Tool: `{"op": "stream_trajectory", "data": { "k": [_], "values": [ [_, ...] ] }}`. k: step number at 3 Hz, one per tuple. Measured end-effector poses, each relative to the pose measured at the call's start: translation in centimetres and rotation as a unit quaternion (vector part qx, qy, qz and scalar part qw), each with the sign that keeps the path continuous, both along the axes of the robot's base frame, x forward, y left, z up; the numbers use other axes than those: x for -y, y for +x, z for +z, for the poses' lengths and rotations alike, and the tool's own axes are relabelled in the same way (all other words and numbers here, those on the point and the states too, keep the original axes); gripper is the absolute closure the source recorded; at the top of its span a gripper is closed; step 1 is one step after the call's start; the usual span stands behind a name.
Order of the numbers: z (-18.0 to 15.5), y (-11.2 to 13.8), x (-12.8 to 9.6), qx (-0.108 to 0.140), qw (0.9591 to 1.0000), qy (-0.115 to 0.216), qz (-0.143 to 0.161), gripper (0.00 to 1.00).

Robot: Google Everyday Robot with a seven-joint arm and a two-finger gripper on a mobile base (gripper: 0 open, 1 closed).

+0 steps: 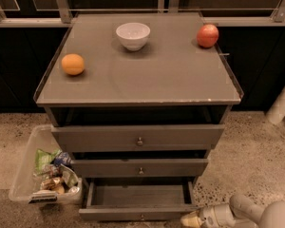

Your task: Close bottom drawer

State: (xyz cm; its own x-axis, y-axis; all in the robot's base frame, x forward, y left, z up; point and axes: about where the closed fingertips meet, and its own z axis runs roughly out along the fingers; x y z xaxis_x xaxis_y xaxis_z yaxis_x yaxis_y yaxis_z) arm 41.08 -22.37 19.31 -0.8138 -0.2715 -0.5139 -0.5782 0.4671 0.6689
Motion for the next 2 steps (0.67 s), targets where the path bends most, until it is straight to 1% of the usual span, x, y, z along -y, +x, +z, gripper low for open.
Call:
{"op": "stream_trajectory", "data": {
  "k": [1,2],
  "values": [
    [-1.65,1.34,0.22,-0.002,0.9999,-0.001,-0.013,1.0],
    [-1.61,1.27,0.21,-0.002,0.9999,-0.001,-0.013,1.0]
  ]
}}
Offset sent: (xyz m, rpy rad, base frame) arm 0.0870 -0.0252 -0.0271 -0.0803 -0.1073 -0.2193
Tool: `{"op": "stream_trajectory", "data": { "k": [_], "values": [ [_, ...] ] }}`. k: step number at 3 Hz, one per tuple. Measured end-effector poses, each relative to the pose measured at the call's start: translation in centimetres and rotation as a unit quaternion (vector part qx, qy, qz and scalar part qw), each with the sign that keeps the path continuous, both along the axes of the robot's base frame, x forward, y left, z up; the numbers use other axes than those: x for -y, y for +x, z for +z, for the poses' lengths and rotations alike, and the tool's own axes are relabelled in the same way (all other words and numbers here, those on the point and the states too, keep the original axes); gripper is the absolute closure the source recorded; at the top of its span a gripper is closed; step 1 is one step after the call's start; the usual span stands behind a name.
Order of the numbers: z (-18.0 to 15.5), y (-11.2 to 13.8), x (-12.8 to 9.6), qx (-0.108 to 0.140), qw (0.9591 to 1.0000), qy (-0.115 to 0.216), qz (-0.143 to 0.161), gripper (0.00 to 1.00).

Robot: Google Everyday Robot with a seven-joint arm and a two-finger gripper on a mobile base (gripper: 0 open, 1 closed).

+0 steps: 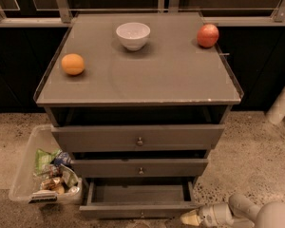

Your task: Close bottom drawer

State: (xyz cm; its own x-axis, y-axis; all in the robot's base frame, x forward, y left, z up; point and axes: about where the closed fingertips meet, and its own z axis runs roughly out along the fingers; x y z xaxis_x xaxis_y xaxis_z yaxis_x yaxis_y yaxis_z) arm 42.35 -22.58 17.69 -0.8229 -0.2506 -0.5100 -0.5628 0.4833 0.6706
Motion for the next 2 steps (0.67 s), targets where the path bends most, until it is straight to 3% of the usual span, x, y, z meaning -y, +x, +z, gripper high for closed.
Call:
{"op": "stream_trajectory", "data": {
  "k": [1,2],
  "values": [
    [0.2,2.1,0.3,0.022,0.9994,-0.01,-0.023,1.0],
    [1.2,6.1,0.1,0.063,0.9966,-0.023,-0.049,1.0]
  ]
}}
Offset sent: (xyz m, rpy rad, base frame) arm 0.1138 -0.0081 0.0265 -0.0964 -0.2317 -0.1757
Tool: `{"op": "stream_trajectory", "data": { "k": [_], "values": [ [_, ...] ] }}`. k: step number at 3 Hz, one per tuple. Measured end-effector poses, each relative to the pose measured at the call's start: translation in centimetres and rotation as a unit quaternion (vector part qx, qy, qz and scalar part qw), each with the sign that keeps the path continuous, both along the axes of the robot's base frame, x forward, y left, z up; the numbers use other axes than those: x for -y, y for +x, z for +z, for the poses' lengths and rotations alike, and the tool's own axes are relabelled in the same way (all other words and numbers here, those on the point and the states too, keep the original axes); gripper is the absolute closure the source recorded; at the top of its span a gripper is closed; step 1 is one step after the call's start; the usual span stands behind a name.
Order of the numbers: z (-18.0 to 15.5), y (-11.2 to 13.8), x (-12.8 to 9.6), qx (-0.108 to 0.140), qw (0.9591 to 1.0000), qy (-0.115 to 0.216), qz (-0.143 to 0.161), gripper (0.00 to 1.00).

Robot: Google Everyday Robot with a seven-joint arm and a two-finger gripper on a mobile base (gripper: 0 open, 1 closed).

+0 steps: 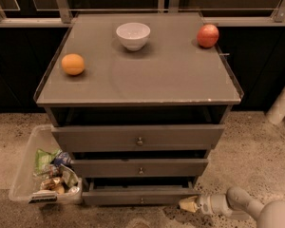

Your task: Close bottom drawer

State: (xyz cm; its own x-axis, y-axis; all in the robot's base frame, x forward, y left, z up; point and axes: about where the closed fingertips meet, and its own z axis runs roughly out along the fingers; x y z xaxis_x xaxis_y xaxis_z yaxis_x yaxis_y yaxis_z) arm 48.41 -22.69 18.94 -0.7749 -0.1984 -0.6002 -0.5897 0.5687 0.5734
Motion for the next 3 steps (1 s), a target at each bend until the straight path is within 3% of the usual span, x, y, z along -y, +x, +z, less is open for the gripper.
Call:
{"op": "stream_trajectory", "data": {
  "k": [1,3],
  "values": [
    [-0.1,0.0,-0.1,-0.001,1.0,0.0,0.0,1.0],
    [-1.5,2.7,-0.5,0.013,0.9999,-0.011,-0.001,1.0]
  ]
}}
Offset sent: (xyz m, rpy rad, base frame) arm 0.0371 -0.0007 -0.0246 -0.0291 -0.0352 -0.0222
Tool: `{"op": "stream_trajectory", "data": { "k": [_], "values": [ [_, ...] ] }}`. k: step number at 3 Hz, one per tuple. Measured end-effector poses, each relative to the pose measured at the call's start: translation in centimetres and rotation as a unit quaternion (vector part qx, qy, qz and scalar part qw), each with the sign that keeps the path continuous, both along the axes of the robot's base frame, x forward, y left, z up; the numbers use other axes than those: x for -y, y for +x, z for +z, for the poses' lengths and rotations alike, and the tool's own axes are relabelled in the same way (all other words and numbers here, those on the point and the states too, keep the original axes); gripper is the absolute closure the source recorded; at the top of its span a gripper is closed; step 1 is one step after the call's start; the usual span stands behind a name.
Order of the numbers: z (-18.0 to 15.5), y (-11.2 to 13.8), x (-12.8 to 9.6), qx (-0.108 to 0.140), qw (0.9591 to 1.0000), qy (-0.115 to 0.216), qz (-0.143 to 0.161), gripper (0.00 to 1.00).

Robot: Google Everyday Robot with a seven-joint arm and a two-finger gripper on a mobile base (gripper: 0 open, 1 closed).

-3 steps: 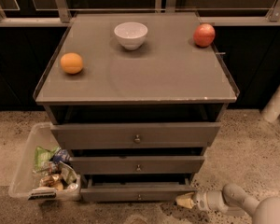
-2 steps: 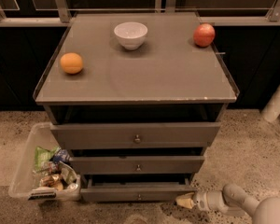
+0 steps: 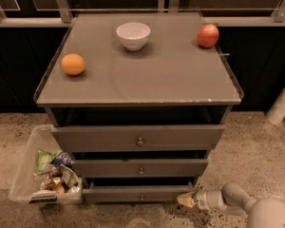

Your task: Close bottom drawer

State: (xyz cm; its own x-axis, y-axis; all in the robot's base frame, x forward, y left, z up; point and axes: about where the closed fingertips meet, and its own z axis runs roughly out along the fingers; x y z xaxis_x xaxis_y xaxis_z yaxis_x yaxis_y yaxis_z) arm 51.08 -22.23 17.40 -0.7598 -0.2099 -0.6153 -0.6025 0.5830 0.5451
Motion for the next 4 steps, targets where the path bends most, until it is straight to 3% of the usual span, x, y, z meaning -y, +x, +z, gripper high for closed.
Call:
{"op": "stream_trajectory", "data": {
  "k": [2,3,4],
  "values": [
    [-0.6,3.9,-0.4,0.028,0.9995,-0.016,-0.005,1.0],
    [-0.3,4.9,-0.5,0.044,0.9988,-0.02,-0.008,1.0],
    [-0.3,4.7,-0.6,0.044,0.9988,-0.02,-0.008,1.0]
  ]
}}
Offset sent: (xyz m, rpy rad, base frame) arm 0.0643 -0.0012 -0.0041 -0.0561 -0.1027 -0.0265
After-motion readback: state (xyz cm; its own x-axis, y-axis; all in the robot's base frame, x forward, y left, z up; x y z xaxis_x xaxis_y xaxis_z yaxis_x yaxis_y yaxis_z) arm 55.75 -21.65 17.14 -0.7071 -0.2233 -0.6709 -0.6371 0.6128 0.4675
